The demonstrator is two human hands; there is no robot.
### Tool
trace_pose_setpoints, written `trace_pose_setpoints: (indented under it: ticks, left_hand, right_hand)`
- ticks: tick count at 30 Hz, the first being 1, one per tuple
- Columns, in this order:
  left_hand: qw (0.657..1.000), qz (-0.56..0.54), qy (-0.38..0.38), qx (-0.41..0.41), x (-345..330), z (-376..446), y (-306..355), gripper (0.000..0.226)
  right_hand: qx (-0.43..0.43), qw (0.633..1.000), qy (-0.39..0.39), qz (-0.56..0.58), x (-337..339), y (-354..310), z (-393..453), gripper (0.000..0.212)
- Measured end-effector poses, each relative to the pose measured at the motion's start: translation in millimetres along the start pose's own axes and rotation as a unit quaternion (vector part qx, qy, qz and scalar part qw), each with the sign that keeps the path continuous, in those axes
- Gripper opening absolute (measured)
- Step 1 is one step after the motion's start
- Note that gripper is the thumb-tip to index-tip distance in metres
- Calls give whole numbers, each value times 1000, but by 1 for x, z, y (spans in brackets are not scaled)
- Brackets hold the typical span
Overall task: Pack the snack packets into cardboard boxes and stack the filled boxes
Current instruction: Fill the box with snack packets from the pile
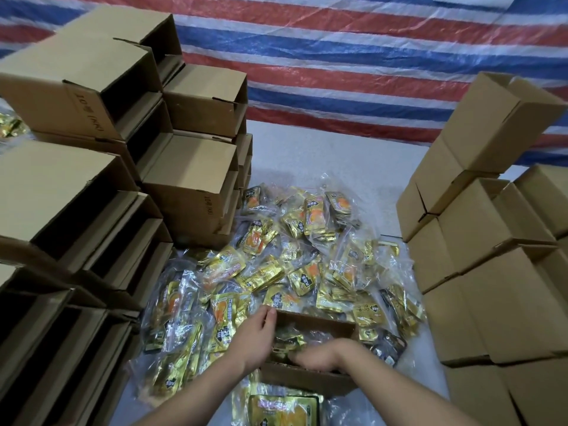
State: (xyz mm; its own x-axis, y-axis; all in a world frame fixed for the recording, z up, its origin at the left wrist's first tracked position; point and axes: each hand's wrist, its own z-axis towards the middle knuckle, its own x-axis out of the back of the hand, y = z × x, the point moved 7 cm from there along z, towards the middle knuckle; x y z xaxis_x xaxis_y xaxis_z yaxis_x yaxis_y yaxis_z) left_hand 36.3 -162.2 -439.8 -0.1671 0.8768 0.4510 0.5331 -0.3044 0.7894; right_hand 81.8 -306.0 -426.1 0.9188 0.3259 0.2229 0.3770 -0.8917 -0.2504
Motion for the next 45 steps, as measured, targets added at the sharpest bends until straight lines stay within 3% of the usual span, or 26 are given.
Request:
trace_pose_setpoints:
  ticks: [3,7,17,21,23,24,27,31,36,45]
  left_hand:
    - [1000,-20,-4,-2,1,-1,1,29]
    - [1000,-13,-1,-8,1,-3,5,29]
    - [1000,18,4,-7,7,-7,5,36]
    - [1000,2,-9,-7,3,-8,9,33]
    - [1000,-15,-16,-9,2,-9,10,31]
    - [1000,-20,-18,-10,1,-9,11,31]
    - [999,-26,-23,-8,0,-10,12,31]
    - [1000,-14,-25,-5,1,-12,15,31]
    - [1000,12,-18,7,0,-14,22,31]
    - [998,49,-23,9,-2,-9,30,33]
  right_hand:
    - [-11,996,60,-59,21,0,-10,70]
    - [58,989,136,16,43,-16,-14,42]
    - [114,986,116,-23,24,-26,-8,48]
    - [193,942,268,68,62,-21,-51,27]
    - [205,907,366,33,82,-17,-73,18]
    - [198,896,396,-15,88,-16,-80,26]
    - [136,915,366,-105,88,-5,-69,47]
    - [74,932,311,-170,66,11,-38,30]
    - [79,911,365,-176,65,21,-30,24]
    - [107,924,340,-137,63,27,-39,19]
